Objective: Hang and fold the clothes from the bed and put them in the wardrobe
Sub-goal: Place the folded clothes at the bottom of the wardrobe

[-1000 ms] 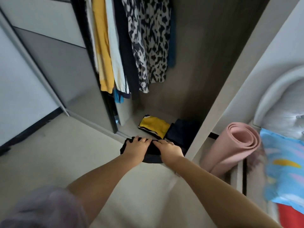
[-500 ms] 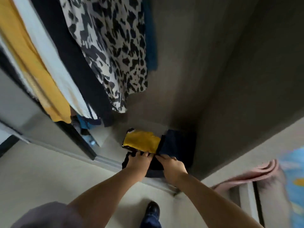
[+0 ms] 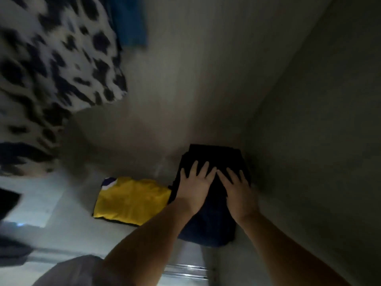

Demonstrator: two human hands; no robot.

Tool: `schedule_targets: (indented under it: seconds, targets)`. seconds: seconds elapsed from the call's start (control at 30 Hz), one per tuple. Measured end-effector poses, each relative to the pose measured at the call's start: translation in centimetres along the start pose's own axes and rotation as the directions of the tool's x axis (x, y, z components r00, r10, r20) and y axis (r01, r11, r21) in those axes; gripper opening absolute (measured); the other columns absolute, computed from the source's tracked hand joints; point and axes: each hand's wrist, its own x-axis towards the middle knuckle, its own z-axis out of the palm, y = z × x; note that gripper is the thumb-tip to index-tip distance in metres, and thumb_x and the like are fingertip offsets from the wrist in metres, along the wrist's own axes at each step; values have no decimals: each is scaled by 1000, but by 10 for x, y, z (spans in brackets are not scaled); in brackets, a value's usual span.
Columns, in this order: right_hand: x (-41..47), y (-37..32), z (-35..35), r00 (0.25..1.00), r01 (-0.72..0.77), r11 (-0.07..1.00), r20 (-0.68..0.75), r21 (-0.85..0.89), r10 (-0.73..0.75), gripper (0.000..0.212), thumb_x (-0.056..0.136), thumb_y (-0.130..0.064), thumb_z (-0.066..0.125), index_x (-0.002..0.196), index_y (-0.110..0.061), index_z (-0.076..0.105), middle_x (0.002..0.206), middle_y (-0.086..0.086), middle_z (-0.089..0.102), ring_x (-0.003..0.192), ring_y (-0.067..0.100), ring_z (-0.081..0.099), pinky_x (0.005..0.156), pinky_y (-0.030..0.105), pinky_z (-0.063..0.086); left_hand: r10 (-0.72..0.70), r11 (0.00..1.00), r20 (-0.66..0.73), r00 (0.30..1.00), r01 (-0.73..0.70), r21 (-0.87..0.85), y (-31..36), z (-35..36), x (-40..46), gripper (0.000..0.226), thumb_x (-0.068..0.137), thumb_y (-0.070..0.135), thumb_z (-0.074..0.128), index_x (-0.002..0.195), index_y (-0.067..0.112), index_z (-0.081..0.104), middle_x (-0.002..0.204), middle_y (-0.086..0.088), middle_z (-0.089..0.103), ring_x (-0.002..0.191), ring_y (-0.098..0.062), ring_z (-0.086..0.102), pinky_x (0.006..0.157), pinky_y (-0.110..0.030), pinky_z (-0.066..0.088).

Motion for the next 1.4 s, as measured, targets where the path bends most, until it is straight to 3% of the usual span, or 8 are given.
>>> schedule_targets:
  seconds: [0.17, 0.23, 0.4, 0.5, 0.63, 0.87, 1.0, 1.4]
  targets:
    - [-1, 14, 122, 978, -105, 991, 174, -84, 118, 62, 101, -22, 31, 152, -41, 1, 162, -3, -5, 147, 37, -4, 113, 48, 25, 33, 999, 62, 997, -31, -35, 13, 151, 16, 73, 99, 13, 36, 150, 29, -15, 159, 0, -20, 145, -34, -16, 115, -58, 6]
    - [-8, 3, 154, 986, -85, 987, 130, -136, 102, 56, 96, -19, 33, 150, -34, 29, 159, 9, 20, 142, 46, 19, 104, 57, 37, 23, 999, 99, 995, -19, -33, 13, 195, 7, 80, 98, 15, 39, 146, 30, -24, 153, 0, -32, 141, -36, -26, 115, -59, 6]
    - [-26, -3, 194, 985, -92, 985, 132, -145, 112, 57, 66, -23, 68, 122, -16, 67, 132, 18, 57, 116, 49, 55, 76, 61, 52, 97, 994, 31, 995, -95, -45, 9, 218, -8, 105, 58, 30, 84, 148, 25, 30, 156, -11, 23, 140, -45, 22, 101, -65, 35]
    - [-31, -10, 187, 939, -139, 983, 299, -116, 168, 95, 62, -43, 83, 145, -19, 42, 154, 19, 26, 135, 52, 31, 96, 69, 36, 192, 980, 184, 964, -179, -87, 4, 217, -16, 103, 82, 32, 65, 151, 28, -11, 154, -6, -31, 138, -42, -30, 109, -66, -1]
    - [-31, -20, 147, 850, -197, 974, 476, -109, 225, 75, 96, -46, 43, 154, -29, -1, 161, 8, -14, 146, 39, -13, 115, 59, 3, 250, 965, 347, 904, -205, -162, -6, 169, -27, 83, 91, 29, 51, 152, 29, -3, 157, -4, -27, 142, -30, -27, 112, -62, -2]
    - [-32, -52, -12, 895, -317, 948, 342, 33, 287, 38, 96, -24, 40, 133, -20, 44, 138, 6, 45, 126, 26, 46, 98, 37, 41, 198, 980, 248, 948, -188, -62, -29, 9, -56, 67, 93, 30, 45, 152, 19, 15, 154, -13, 23, 142, -29, 19, 111, -49, 21]
    - [-61, -70, -108, 922, -329, 932, 265, 151, 282, 37, 96, -23, 34, 131, -20, 47, 132, 8, 53, 119, 29, 54, 91, 36, 45, 160, 986, 143, 977, -153, -60, -27, -107, -88, 46, 95, 27, 41, 138, 14, 37, 127, -14, 50, 116, -32, 48, 87, -42, 44]
    - [-220, -92, -246, 933, -349, 909, 181, 227, 312, 34, 93, -32, 41, 121, -19, 57, 124, 9, 60, 111, 30, 58, 78, 34, 42, 295, 954, 131, 947, -299, 13, 30, -278, -213, 37, 97, 24, 39, 131, 16, 51, 125, -12, 58, 107, -31, 58, 87, -37, 51]
